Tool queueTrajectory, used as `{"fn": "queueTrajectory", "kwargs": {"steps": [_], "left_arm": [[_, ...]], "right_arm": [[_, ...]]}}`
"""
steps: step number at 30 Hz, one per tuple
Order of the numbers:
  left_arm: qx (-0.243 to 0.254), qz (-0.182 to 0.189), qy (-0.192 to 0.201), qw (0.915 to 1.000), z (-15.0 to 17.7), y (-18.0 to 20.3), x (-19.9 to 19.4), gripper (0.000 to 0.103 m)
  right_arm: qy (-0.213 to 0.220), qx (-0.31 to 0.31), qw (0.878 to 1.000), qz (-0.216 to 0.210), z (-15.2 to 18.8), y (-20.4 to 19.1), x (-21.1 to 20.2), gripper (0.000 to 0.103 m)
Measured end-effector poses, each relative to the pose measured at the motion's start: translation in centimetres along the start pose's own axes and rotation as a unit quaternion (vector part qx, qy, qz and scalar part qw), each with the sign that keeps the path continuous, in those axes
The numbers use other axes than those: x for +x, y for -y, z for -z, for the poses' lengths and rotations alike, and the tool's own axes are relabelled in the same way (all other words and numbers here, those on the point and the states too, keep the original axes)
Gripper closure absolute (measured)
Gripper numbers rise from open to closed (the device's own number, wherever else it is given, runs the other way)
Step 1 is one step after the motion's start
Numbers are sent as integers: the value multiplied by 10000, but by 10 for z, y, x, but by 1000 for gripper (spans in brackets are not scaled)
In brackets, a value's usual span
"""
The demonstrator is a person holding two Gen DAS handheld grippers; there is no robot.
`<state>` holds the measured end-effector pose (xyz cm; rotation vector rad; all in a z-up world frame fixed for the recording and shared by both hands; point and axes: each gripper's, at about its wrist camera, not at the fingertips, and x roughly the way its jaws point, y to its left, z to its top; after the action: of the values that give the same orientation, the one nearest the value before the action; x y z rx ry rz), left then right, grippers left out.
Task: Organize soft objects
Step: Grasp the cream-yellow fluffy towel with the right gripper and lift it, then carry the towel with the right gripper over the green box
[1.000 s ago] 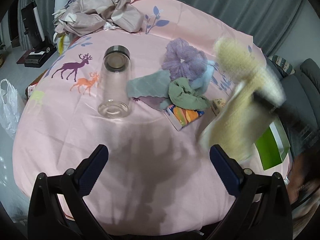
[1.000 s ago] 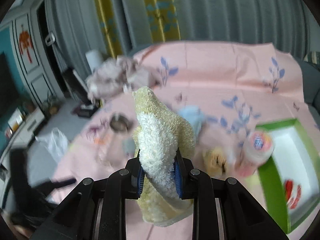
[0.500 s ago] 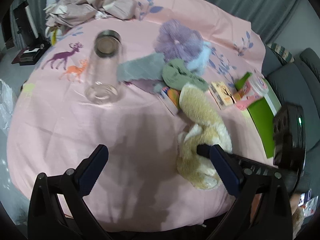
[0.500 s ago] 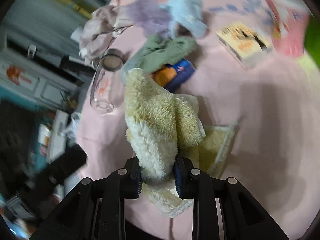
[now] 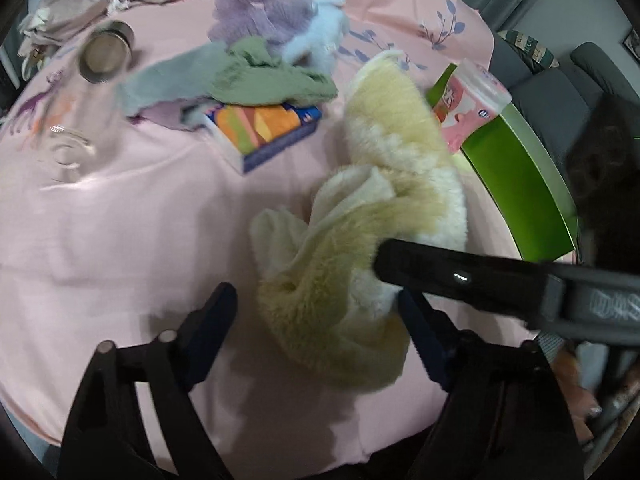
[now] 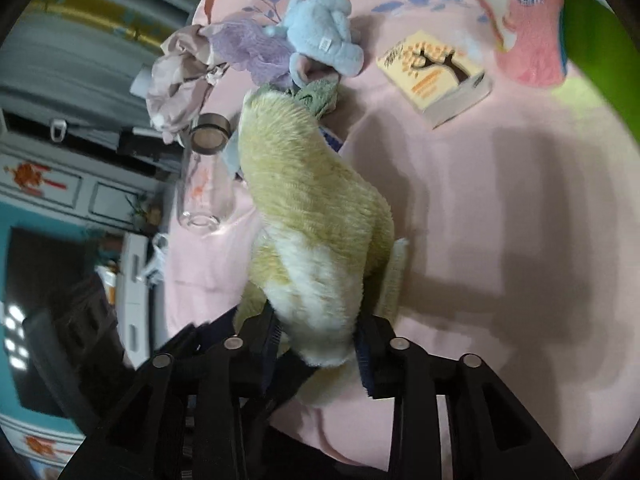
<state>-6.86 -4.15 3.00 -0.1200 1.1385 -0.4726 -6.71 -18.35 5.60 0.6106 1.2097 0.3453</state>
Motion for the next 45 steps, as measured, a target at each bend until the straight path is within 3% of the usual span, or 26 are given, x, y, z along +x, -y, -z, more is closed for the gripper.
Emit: {"fn": "queueTrajectory", "kwargs": {"steps": [7,10,14,21,27,35,40,45], "left_arm": [[11,136,76,9999,-2,4,2,44],[29,174,71,9998,-1,4,2,49],[26,164,60,9998,-4,8,5,55],[35,232,21,9997,-13,13,11,71],[310,89,186,9993,-24,31,7,77],[1043,131,913,9903,-58,82,-29,77],[1590,287,1288,9784,-80,129,-40,77],[1898,659,1391,9697,-102,170,-35,77]], "right_arm": [[487,-298,9957,727,-7,-1,-41,46],[862,-428,9917,856,-15,-6,-59,43],[807,-647,9922,699,-25,-15,-52,43],[312,-815,9935,730,-25,-13,-1,43],[388,-798,9948,504,-26,-3,-3,57],[1382,-806,9868,258,-34,-10,-74,57],[2202,-745,9719,365,-39,-3,-133,57],[2794,-416,9577,551,-50,20,-177,57]]}}
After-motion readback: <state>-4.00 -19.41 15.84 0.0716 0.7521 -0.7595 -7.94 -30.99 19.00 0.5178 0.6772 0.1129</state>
